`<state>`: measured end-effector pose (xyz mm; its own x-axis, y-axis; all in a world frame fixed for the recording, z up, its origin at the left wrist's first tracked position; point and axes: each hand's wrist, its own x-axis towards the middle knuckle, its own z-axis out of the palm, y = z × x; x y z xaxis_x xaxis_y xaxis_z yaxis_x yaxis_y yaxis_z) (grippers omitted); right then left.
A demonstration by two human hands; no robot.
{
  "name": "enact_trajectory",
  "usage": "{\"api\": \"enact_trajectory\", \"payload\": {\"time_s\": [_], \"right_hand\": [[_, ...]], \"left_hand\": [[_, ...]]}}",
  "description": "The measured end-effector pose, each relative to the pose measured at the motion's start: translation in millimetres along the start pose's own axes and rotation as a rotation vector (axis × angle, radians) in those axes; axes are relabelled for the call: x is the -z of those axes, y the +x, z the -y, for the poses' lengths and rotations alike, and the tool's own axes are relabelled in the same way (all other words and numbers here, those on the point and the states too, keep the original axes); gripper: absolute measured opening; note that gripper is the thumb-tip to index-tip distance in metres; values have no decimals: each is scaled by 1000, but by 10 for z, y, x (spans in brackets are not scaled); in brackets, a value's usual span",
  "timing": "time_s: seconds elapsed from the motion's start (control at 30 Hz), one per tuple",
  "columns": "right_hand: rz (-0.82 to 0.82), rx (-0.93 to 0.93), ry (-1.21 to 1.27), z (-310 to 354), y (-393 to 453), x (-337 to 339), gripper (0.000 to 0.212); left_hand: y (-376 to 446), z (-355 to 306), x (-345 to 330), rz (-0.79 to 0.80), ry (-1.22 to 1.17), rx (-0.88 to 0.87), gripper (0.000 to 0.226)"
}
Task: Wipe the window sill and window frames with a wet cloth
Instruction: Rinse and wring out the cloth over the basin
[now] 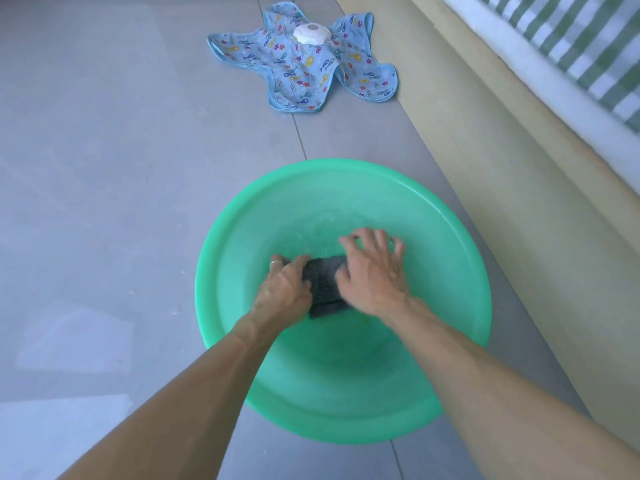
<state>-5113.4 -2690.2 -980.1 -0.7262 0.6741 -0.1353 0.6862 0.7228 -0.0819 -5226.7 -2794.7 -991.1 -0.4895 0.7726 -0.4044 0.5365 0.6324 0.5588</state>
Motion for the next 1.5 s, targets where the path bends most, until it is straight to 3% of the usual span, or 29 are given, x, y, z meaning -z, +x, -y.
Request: {"api": "enact_trajectory", "payload": {"time_s": [0.07, 0.13, 0.17, 0.23, 0.3, 0.37, 0.43, 0.53, 0.63, 0.7, 0.8, 0.87, 0.97, 1.1, 1.17, 1.27, 1.37, 1.43, 1.5], "right_hand": [[106, 178, -182, 1, -122, 0, 46], [83, 166, -186, 29, -170, 45, 39], [66, 135, -99, 34, -168, 91, 34], [84, 70, 197, 63, -142, 204, 24], [100, -49, 539, 142, -99, 288, 15], [84, -177, 768, 261, -94, 371, 16], [101, -212, 894, 306, -109, 451, 29], [176, 59, 712, 205, -245, 545, 53], [43, 337, 401, 87, -356, 528, 67], [-44, 406, 201, 92, -374, 497, 77], [23, 404, -92, 180, -380, 438, 100], [-8, 361, -193, 221, -391, 449, 71], [3, 219, -189, 254, -389, 499, 27], [251, 15, 89, 319, -332, 548, 3], [371, -32, 199, 317, -278, 529, 6], [289, -39, 259, 287, -281, 493, 13], [17, 146, 148, 218, -357, 387, 65], [-143, 334, -19, 149, -436, 289, 95], [-269, 403, -82, 99, -462, 257, 91]], "left_hand": [[-24, 66, 5, 51, 77, -7, 57], [-57, 64, 5, 100, 48, -39, 55], [-89, 33, 17, 139, 38, -46, 57], [-143, 3, 25, 178, -54, -30, 87], [-154, -35, 9, 104, -366, -48, 112], [-171, -120, 52, 34, -672, -62, 91], [-205, -235, 176, 132, -786, -32, 63], [-201, -241, 377, 258, -687, -19, 46], [-216, -220, 428, 316, -644, 29, 42], [-229, -248, 396, 301, -567, 21, 37], [-231, -342, 339, 379, -287, -144, 23], [-232, -397, 310, 319, -40, -254, 20], [-324, -463, 275, 72, 352, -308, 12], [-350, -416, 150, -131, 648, -319, 25], [-341, -365, 168, -184, 747, -387, 24], [-337, -357, 170, -201, 755, -313, 24], [-237, -443, 295, -58, 466, -41, 32], [-156, -473, 353, 228, 184, -44, 32], [-211, -496, 361, 520, -94, -45, 20]]}}
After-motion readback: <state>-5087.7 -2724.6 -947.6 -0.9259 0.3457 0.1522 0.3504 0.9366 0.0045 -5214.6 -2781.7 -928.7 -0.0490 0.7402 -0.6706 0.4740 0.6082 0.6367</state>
